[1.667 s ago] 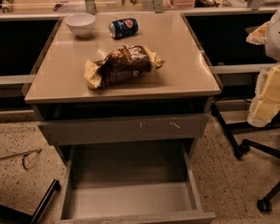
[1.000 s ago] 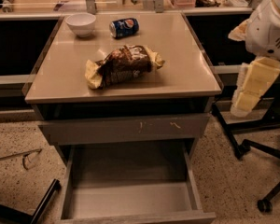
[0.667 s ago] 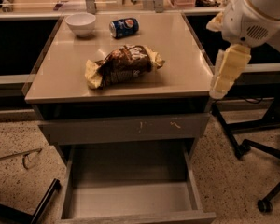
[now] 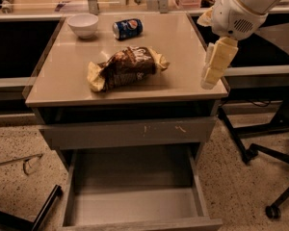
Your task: Place brown chip bag into middle drawer
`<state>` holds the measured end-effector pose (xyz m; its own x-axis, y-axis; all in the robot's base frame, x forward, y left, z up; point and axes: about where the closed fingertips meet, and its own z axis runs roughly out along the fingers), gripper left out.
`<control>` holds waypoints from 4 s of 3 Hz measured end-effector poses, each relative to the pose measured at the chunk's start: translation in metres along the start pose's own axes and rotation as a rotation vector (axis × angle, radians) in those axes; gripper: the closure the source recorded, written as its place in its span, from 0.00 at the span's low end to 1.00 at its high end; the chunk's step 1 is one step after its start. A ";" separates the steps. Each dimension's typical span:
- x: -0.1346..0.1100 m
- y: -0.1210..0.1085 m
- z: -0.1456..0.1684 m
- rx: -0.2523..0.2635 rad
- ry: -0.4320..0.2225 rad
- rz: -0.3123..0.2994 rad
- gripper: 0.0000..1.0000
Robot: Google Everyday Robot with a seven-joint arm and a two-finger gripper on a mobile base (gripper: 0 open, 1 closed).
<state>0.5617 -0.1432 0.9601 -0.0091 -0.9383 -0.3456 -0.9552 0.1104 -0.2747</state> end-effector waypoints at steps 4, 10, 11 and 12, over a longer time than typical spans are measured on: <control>-0.050 -0.058 0.084 0.019 -0.193 -0.064 0.00; -0.122 -0.069 0.158 -0.139 -0.355 -0.132 0.32; -0.122 -0.069 0.158 -0.139 -0.355 -0.132 0.55; -0.122 -0.069 0.158 -0.139 -0.355 -0.132 0.79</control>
Offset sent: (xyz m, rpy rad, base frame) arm 0.0633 0.0505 -0.0298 0.1305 -0.0867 0.0728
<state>0.6751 0.0149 0.8796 0.1958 -0.7676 -0.6103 -0.9724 -0.0717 -0.2218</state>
